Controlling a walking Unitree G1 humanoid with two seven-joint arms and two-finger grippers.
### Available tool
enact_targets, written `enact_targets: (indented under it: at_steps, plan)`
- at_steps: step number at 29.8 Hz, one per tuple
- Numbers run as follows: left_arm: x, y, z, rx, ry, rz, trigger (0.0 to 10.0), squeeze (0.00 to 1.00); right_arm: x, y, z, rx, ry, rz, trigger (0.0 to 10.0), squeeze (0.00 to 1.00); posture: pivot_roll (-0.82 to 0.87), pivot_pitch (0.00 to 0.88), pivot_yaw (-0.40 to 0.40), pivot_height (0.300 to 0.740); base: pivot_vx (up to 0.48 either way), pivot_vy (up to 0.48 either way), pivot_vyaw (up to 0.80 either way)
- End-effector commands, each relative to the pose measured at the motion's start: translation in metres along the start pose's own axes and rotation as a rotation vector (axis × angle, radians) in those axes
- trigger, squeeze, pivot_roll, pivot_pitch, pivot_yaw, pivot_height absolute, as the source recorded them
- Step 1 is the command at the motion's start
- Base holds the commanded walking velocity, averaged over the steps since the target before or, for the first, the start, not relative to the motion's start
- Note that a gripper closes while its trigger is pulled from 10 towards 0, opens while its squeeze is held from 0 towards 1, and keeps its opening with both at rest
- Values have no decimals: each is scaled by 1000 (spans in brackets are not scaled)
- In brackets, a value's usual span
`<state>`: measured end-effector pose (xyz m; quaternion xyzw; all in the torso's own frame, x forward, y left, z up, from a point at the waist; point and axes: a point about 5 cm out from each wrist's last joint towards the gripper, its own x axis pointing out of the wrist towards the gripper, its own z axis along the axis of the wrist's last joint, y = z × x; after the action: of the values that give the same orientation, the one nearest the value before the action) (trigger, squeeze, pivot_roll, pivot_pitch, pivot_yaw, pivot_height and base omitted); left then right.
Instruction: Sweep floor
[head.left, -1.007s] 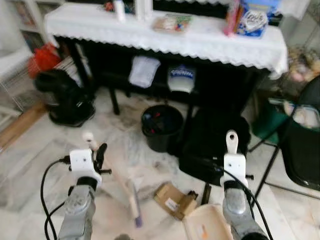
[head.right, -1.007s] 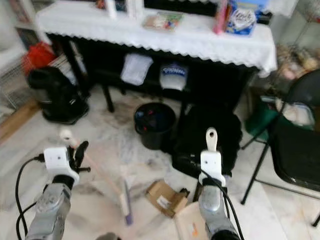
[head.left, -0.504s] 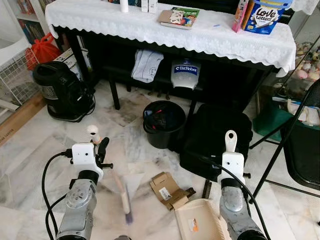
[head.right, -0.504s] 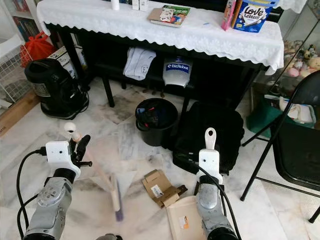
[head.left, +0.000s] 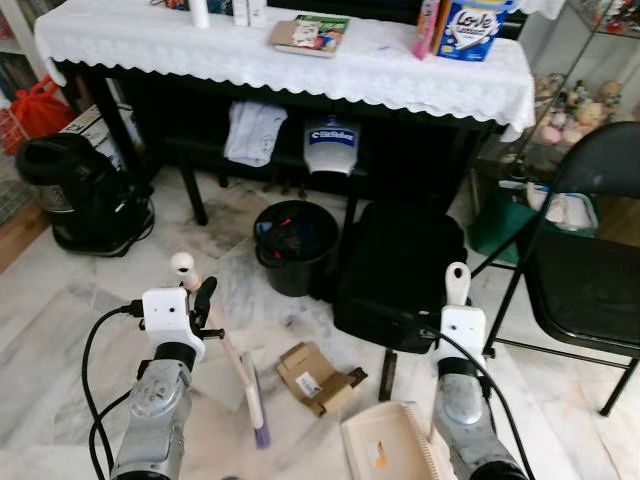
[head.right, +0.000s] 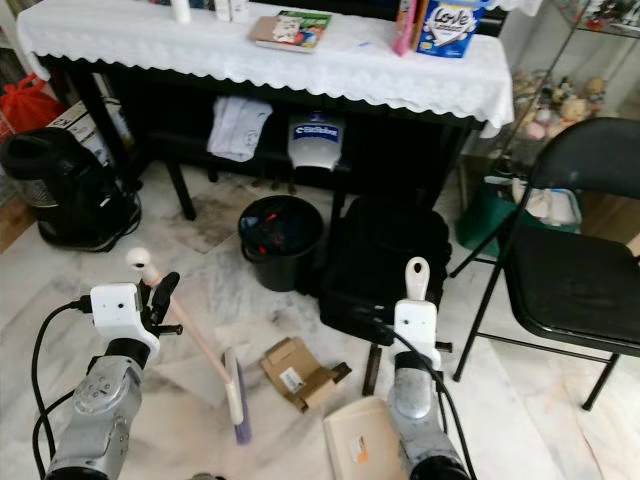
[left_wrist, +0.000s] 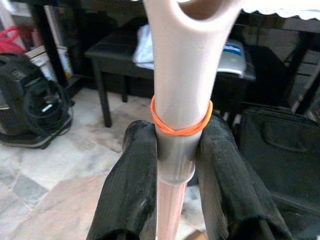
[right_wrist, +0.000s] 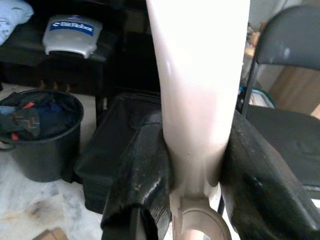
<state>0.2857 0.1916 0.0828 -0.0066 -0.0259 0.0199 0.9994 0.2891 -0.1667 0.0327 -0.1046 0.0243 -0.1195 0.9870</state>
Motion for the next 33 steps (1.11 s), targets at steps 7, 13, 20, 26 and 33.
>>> enact_targets:
  at_steps: [7, 13, 20, 26, 33]
  plan:
    - [-1, -2, -2, 10, 0, -7, 10000, 0, 1, -5, -2, 11, 13, -12, 10000, 0, 76, 93, -44, 740, 0, -335, -213]
    - [0, 1, -1, 10, -5, 17, 10000, 0, 1, -5, -1, 1, 0, -3, 10000, 0, 76, 92, -44, 740, 0, -44, -500]
    - [1, 0, -1, -25, 11, -8, 10000, 0, 1, -5, 0, 0, 1, -3, 10000, 0, 76, 87, -44, 740, 0, 0, 0]
    - [6, 6, 11, -137, -31, 20, 10000, 0, 1, -5, -1, 3, 2, -4, 10000, 0, 74, 90, -44, 740, 0, 0, 0]
    - [16, 12, 38, -183, -125, 38, 10000, 0, 1, -5, -2, 3, 9, 0, 10000, 0, 78, 94, -44, 740, 0, 0, 0]
